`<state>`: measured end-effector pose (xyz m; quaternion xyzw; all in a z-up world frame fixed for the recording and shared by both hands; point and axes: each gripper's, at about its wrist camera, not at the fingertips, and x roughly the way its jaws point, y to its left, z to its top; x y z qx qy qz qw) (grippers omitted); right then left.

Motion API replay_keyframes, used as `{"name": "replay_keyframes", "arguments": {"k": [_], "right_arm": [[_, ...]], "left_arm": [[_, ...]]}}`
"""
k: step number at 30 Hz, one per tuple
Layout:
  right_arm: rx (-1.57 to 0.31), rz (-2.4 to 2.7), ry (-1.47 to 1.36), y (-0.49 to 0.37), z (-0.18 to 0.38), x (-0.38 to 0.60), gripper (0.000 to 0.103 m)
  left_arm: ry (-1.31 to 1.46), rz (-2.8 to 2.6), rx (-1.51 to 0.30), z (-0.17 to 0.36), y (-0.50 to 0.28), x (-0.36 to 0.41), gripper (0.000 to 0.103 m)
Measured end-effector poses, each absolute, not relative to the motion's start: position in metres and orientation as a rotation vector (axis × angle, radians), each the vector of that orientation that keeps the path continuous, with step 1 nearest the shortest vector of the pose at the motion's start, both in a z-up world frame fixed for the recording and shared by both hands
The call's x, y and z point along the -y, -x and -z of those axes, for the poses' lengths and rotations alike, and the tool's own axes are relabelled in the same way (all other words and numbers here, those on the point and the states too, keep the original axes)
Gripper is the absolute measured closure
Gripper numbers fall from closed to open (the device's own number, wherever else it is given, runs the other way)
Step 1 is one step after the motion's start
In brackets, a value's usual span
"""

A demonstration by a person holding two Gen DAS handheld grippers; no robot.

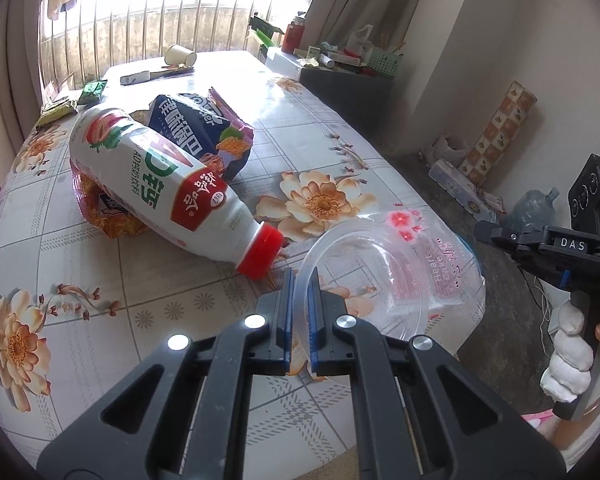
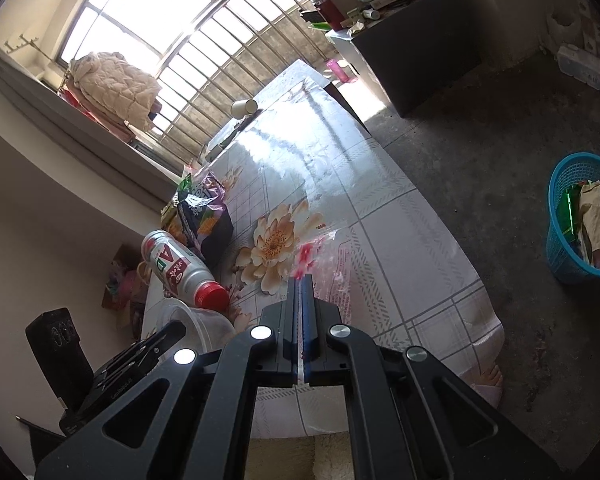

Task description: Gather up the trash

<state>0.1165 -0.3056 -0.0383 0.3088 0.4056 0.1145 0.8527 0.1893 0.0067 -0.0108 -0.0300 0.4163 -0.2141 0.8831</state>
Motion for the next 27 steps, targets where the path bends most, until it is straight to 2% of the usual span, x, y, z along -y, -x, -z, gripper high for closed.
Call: {"name": "replay_keyframes", "arguments": {"k": [4,5,7,8,9,12,17,21,27], "right_arm": [[-0.877,-0.275,-0.688,-0.115,0.043,0.311,0.101],[-0.895,-0.273,-0.698,-0.117,0.046,0.31,0.098],[-0.949,-0.271,-0.675,-0.123,0.054,0.304,0.072],[-0.959,-0.264,-0.665,-0.125,0.058,0.301,0.048],[-0.966,-0.244,-0.657,-0.128,0.063,0.298,0.042],[-1.031,-0.207,-0.605,-0.143,0.078,0.285,0.041],[-1.033,-0.193,-0.451,-0.16,0.078,0.25,0.041],[-1.035,-0.21,-0.369,-0.169,0.077,0.225,0.026],[-1.023,-0.196,-0.231,-0.171,0.075,0.201,0.016]], "left_arm": [[0.043,0.454,-0.856,0.006,-0.187,0.002,0.098],[0.04,0.454,-0.857,0.006,-0.186,0.004,0.098],[0.036,0.454,-0.861,0.007,-0.186,0.005,0.098],[0.035,0.454,-0.863,0.008,-0.185,0.006,0.098],[0.036,0.454,-0.866,0.01,-0.185,0.006,0.098],[0.036,0.451,-0.873,0.013,-0.184,0.004,0.098],[0.048,0.436,-0.886,0.018,-0.188,-0.005,0.098],[0.069,0.425,-0.887,0.021,-0.19,-0.017,0.098],[0.099,0.399,-0.889,0.025,-0.194,-0.036,0.098]]}}
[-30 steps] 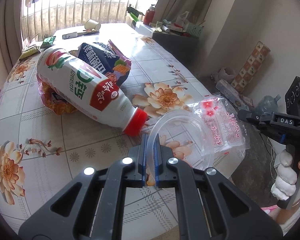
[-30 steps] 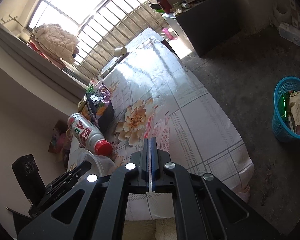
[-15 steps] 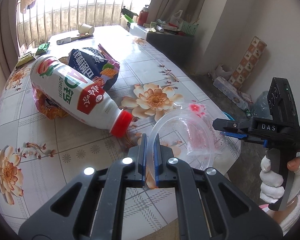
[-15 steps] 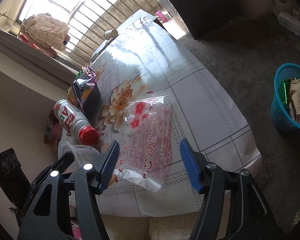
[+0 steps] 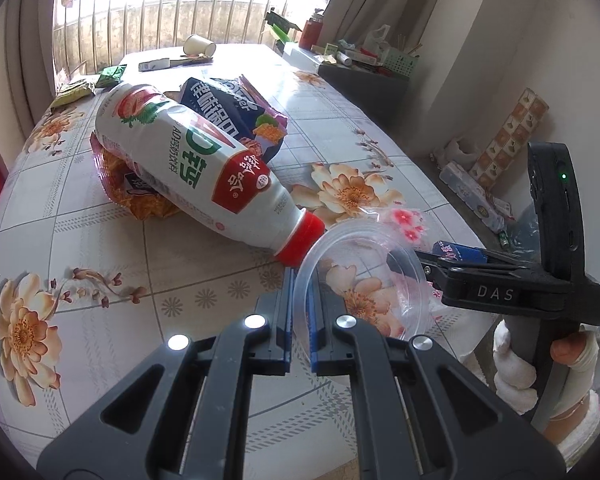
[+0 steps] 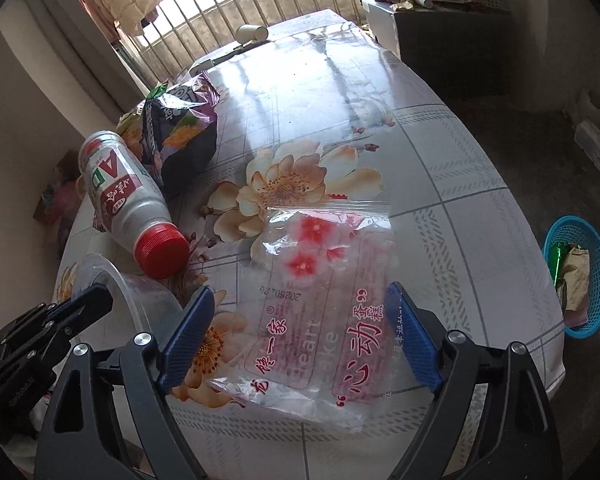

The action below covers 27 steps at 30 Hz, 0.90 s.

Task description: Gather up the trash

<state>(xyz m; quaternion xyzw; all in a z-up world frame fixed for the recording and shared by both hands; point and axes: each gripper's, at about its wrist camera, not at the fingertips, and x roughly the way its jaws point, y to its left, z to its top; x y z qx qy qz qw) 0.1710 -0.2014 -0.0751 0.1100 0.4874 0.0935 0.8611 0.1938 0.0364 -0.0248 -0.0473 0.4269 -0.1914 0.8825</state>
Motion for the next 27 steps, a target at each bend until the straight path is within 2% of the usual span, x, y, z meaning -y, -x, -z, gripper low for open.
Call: {"name": "replay_keyframes", "arguments": {"k": [6,10,14,17,21,24,27], "right_arm": [[-1.024,-0.175,-0.139,-0.171,0.074,0.189,0.01],[-1.014,-0.149,-0.05,-0.168,0.076,0.178,0.01],[-0.995,-0.097,0.011,-0.157,0.075,0.177,0.025],[-0.991,-0.075,-0.004,-0.151,0.072,0.186,0.042],[-1.0,-0.078,-0.086,-0.149,0.07,0.205,0.058],[-1.006,-0.106,-0.184,-0.147,0.069,0.22,0.064],[-0.991,-0.123,-0.27,-0.141,0.066,0.237,0.065]], "left_arm": [[0.132,0.365,-0.879,0.024,-0.194,-0.058,0.098],[0.15,0.342,-0.875,0.023,-0.195,-0.072,0.098],[0.161,0.331,-0.865,0.022,-0.195,-0.08,0.098],[0.165,0.331,-0.861,0.021,-0.195,-0.083,0.098],[0.167,0.34,-0.859,0.02,-0.195,-0.079,0.098],[0.161,0.352,-0.858,0.018,-0.193,-0.073,0.098],[0.143,0.371,-0.856,0.014,-0.192,-0.062,0.098]]}}
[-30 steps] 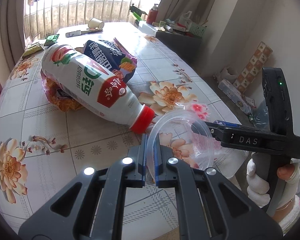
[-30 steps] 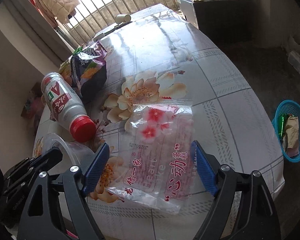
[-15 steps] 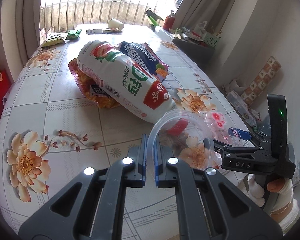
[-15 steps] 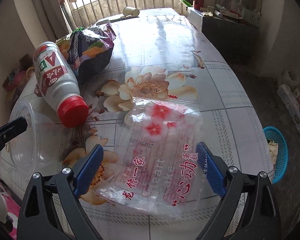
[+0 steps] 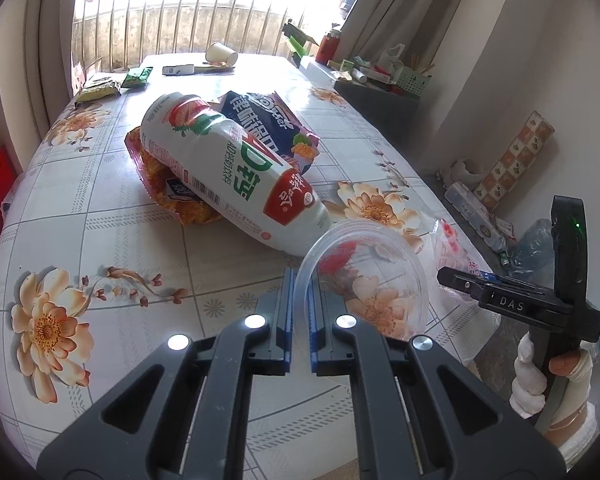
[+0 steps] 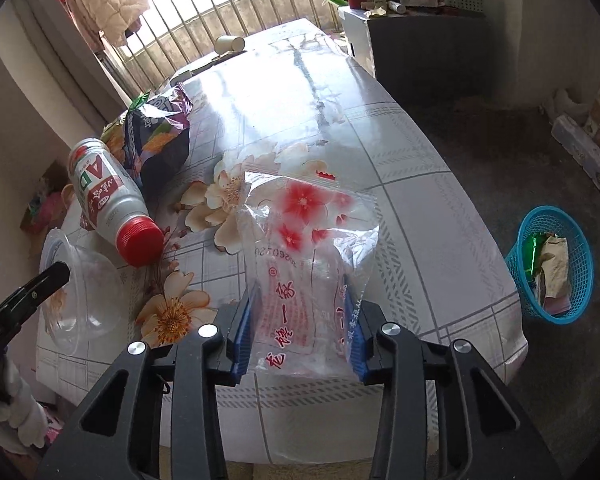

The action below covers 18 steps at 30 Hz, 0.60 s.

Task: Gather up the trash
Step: 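Carry the pastry bag and plastic bowl over the blue wastebasket with both tools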

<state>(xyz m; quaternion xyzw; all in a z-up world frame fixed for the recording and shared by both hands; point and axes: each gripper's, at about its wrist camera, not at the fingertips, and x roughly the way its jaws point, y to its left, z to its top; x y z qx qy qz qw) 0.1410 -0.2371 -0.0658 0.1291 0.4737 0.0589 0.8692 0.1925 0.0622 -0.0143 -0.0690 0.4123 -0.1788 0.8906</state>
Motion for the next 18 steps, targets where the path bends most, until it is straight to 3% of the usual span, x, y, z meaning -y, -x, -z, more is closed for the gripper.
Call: {"name": "replay_keyframes", "arguments": {"k": [9,18], "right_arm": [[-0.838,-0.082,-0.526,-0.09,0.045,0.334,0.065],[-0.744,0.179,-0.824,-0.04,0.083,0.498,0.064]], "left_arm": [[0.018,0.49,-0.845,-0.01,-0.203,0.015,0.098],[-0.176,0.781,-0.88,-0.024,-0.227,0.194,0.098]]}}
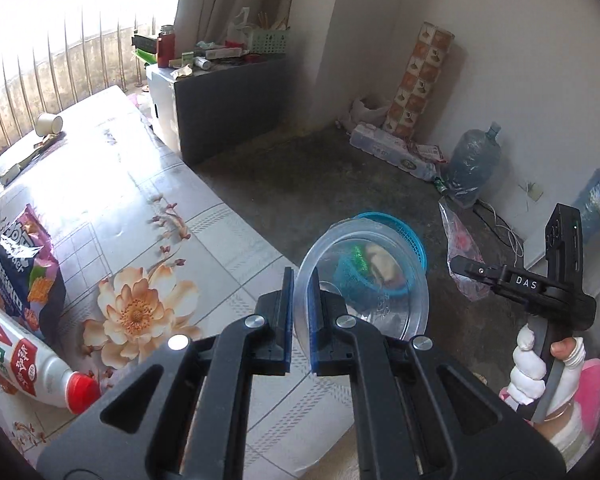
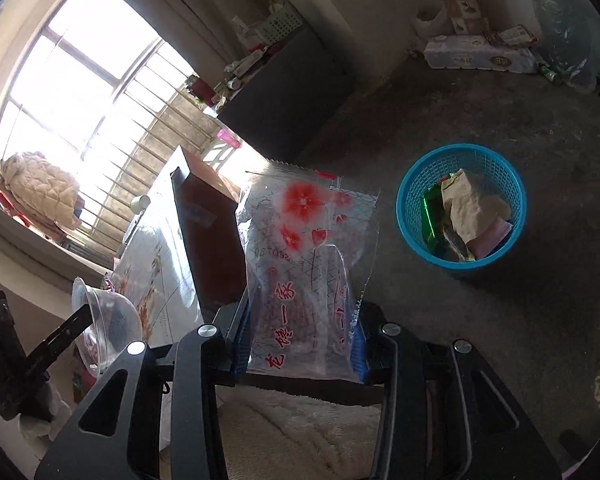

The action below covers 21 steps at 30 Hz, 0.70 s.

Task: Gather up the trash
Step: 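Carry the pastry bag and plastic bowl over the blue wastebasket with both tools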

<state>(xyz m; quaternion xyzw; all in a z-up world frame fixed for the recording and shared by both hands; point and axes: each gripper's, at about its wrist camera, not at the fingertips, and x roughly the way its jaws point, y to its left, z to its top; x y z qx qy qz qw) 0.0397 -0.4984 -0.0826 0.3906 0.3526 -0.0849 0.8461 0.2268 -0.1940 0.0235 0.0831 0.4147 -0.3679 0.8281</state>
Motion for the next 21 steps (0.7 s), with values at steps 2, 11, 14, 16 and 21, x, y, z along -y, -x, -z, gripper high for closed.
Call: {"name": "replay_keyframes", "arguments": {"k": [2,11,14,16,21], "right_arm": [[-0.745,0.222,-0.881,-0.035,0.1,0.53,0.063],[-0.854,0.294,-1.128,-0.079,0.208,0.653,0.057],[-0.903,0.301,-1.158,-0.102,0.241,0.68,0.054],[-0.919,0.308,-1.191,-0.117,0.262,0.697,0.053],[-0.944,0.354,-1.226,-0.149,0.306,0.73,0.036]], "left_arm": [[-0.238,0.832,-0.924,-0.013,-0.235,0.242,0.098],[-0.453,0.897,-1.237,0.098,-0.285,0.437,0.098],[-0.472,0.888,-1.349,0.148,-0.3,0.482,0.098],[-0.498,0.858,-1.393,0.178,-0.307,0.509,0.098],[-0.424,0.831,-1.455,0.235,-0.322,0.55,0.092]]}}
